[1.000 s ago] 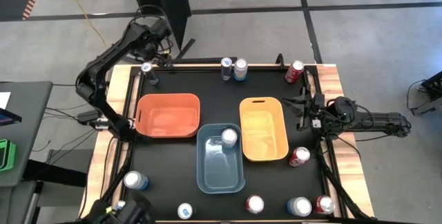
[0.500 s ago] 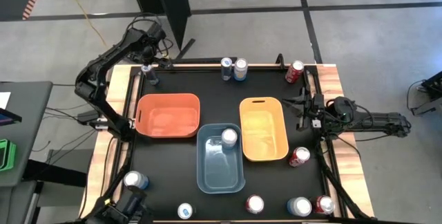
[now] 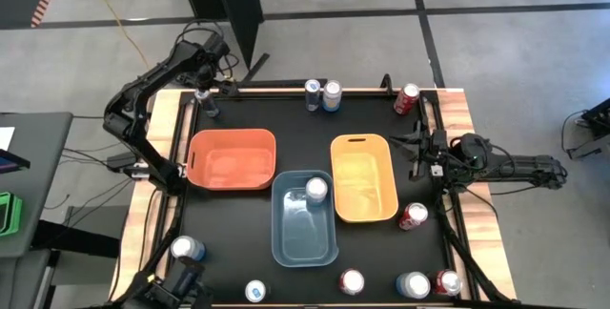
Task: Sort soda cans
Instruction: Put the top left blue soda can into the orange bin
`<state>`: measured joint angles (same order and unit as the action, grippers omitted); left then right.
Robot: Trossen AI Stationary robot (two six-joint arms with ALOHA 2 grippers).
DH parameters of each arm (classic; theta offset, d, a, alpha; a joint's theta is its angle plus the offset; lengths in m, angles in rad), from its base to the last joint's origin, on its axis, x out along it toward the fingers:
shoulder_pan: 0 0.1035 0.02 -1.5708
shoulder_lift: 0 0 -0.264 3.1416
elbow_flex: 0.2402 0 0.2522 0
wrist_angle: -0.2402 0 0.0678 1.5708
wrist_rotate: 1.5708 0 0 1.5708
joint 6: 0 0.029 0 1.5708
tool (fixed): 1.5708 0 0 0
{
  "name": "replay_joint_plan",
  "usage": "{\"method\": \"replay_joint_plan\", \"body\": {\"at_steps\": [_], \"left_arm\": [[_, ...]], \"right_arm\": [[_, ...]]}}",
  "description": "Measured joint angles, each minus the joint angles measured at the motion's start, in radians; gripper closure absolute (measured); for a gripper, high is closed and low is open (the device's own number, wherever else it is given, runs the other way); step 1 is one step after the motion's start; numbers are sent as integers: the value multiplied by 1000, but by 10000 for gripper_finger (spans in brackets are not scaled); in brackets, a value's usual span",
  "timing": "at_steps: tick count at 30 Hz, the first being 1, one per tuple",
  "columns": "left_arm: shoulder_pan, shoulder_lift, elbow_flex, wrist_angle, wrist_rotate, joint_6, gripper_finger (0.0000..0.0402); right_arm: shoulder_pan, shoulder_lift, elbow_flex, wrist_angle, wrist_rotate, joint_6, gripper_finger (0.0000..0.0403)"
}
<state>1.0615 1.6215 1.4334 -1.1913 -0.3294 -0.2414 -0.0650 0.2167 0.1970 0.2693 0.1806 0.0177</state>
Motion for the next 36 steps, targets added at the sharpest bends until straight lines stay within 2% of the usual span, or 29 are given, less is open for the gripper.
{"method": "replay_joint_plan", "body": {"at_steps": [13,25,36], "left_arm": [[0,0,0,24,-56,-110,2],[0,0,0,-2,-56,-245,2],[-1,1,-35,22,-70,-275,2]], "right_arm": [[0,0,0,0,0,0,341],[0,0,0,-30,0,-5,341],[0,0,0,-54,0,-26,341]]}}
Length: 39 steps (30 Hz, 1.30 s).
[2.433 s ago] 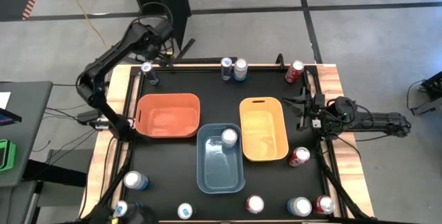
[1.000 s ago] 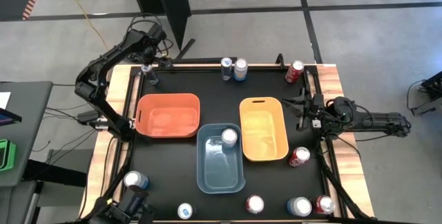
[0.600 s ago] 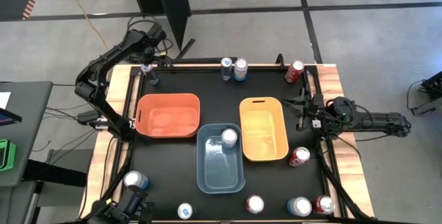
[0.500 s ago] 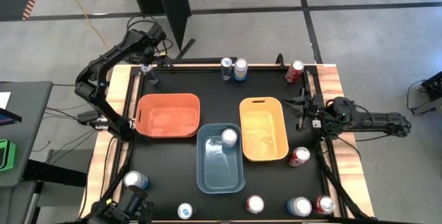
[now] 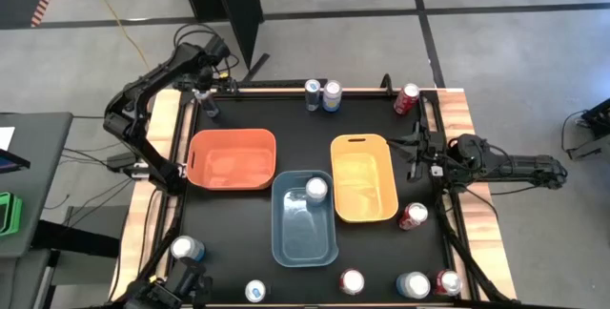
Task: Sort soda cans
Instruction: Put the top left blue soda can into the orange bin
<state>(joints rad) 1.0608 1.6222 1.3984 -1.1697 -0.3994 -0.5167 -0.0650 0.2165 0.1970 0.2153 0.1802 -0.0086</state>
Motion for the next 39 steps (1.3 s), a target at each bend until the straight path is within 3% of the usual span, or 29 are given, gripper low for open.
{"method": "replay_joint_plan", "body": {"at_steps": [39], "left_arm": [[-10,-1,-63,97,-34,-23,2]], "right_arm": [[0,0,0,-1,0,0,341]]}}
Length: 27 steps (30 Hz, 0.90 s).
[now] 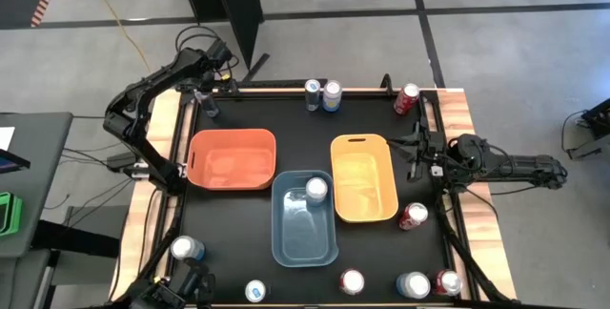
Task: Sort soda cans
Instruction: Put the top left blue soda can into the orange bin
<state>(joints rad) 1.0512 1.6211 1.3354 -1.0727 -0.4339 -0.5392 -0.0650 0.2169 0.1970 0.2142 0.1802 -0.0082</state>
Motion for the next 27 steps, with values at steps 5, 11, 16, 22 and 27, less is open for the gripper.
{"method": "replay_joint_plan", "body": {"at_steps": [5,11,16,22,27], "left_arm": [[0,0,0,-4,6,-4,2],[-1,0,0,-15,6,-4,2],[-3,0,0,-15,6,-4,7],[-3,0,0,-15,7,-4,26],[-3,0,1,-17,10,-4,31]], "right_arm": [[0,0,0,0,0,0,341],[0,0,0,-1,0,0,341],[0,0,0,-1,0,0,341],[0,0,0,-1,0,0,341],[0,0,0,-2,0,0,341]]}}
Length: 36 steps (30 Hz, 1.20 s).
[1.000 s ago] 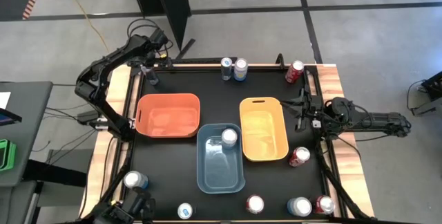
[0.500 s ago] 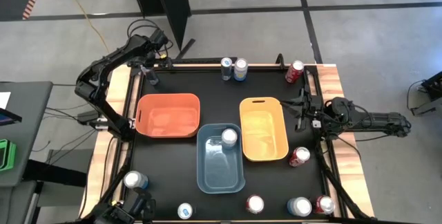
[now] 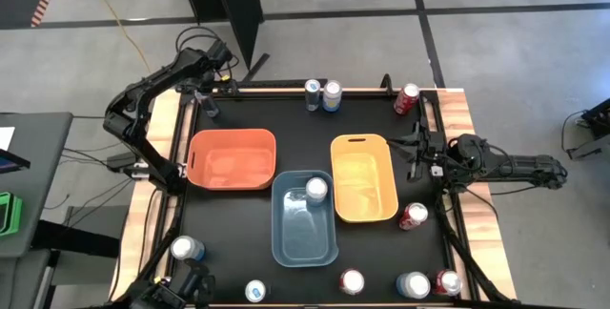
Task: Sort soda cans
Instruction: Put the top left blue soda can into the orange bin
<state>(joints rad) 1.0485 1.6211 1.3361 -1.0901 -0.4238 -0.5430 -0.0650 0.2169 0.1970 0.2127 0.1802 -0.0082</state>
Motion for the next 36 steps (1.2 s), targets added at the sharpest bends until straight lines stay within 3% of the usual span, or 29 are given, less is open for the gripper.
{"method": "replay_joint_plan", "body": {"at_steps": [11,36], "left_arm": [[0,0,0,-18,51,5,32],[-2,1,-47,24,5,30,32]], "right_arm": [[0,0,0,-4,0,0,341],[0,0,0,-19,0,0,341]]}}
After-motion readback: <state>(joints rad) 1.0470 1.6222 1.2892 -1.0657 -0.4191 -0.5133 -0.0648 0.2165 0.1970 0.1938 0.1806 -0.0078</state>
